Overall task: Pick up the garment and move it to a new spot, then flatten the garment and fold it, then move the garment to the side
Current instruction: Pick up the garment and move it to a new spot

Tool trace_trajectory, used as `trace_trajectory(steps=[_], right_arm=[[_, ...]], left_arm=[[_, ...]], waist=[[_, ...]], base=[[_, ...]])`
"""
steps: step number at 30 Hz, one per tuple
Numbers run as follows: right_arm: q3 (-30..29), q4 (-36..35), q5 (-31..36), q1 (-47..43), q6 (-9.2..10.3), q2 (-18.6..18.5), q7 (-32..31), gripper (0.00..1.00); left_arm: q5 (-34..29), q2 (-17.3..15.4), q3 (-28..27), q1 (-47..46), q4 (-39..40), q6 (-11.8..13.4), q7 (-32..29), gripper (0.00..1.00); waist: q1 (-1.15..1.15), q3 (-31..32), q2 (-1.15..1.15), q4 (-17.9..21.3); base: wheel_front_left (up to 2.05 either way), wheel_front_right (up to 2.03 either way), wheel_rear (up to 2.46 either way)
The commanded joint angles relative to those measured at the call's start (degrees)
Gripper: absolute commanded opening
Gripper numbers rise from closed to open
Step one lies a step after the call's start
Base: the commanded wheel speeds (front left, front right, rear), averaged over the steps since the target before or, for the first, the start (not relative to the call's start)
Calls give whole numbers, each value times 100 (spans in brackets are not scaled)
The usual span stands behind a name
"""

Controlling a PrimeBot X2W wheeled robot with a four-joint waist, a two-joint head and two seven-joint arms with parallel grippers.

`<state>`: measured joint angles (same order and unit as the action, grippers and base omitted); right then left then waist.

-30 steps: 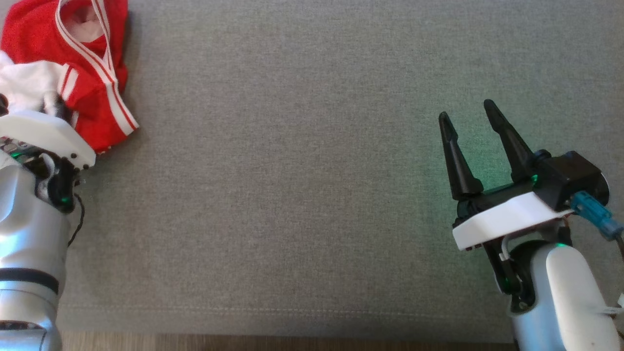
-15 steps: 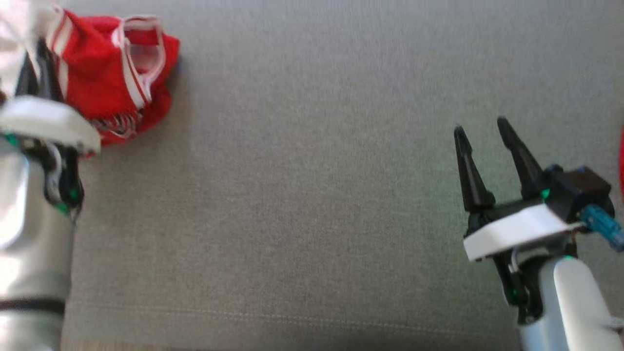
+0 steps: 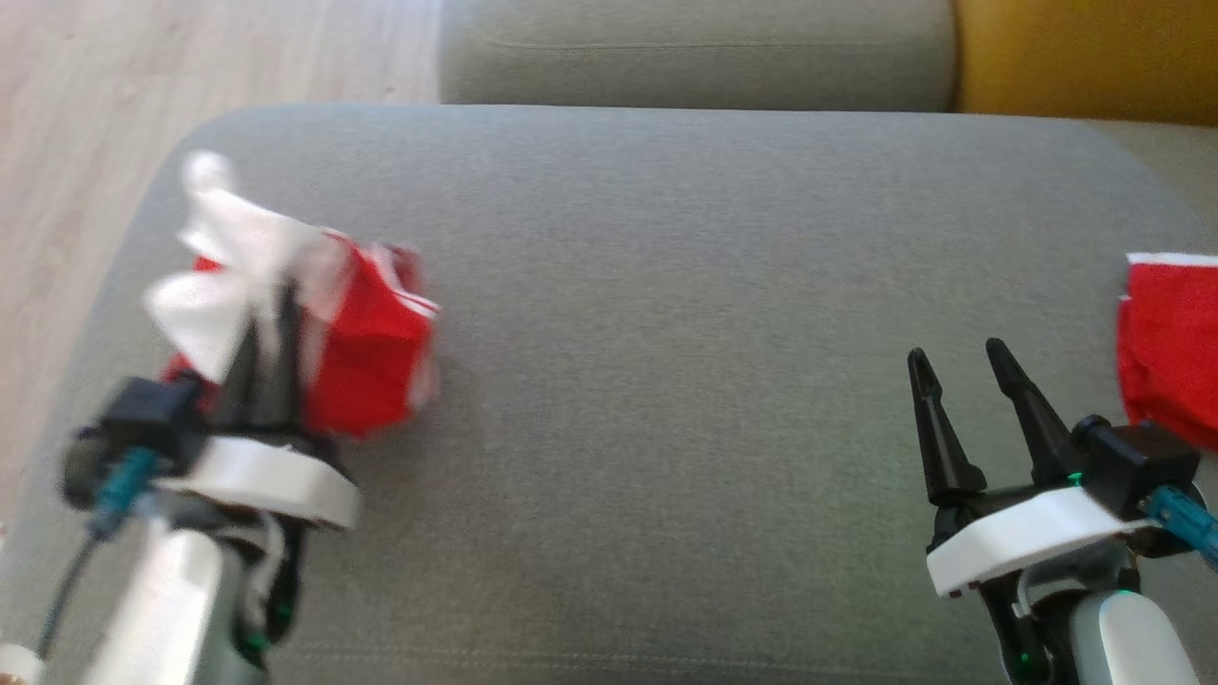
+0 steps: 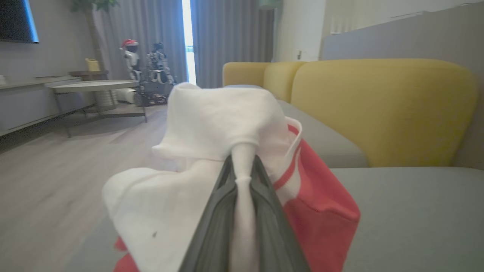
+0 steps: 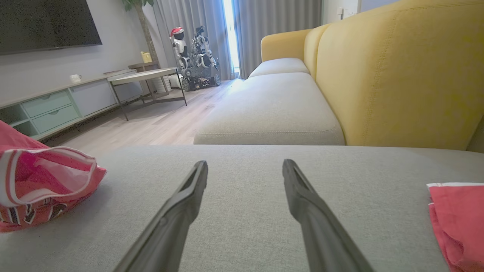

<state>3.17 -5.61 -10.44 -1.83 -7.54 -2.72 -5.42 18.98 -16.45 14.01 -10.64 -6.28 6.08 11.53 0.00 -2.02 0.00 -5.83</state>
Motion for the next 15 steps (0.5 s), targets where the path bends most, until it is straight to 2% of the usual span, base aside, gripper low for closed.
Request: trace_trajectory(steps=[1,6,15], right_arm=[[120,-286,-61,173,5,-16,-24,100],[161,-457,-95,288,5,-16,-45,100],[302,-491,-263,565,5,-16,174,100]], left_arm=[[-60,-39,-78,-229,427,5,-81,0],[-65,259,395,-365,682,-155,-255,0],[-371,665,1069,-1594,406,-537,-302,0]], waist=[[0,-24,0,172],[0,-290,0,626],[0,-1064,0,1886]], base=[[0,0,0],[0,0,0],[0,0,0]])
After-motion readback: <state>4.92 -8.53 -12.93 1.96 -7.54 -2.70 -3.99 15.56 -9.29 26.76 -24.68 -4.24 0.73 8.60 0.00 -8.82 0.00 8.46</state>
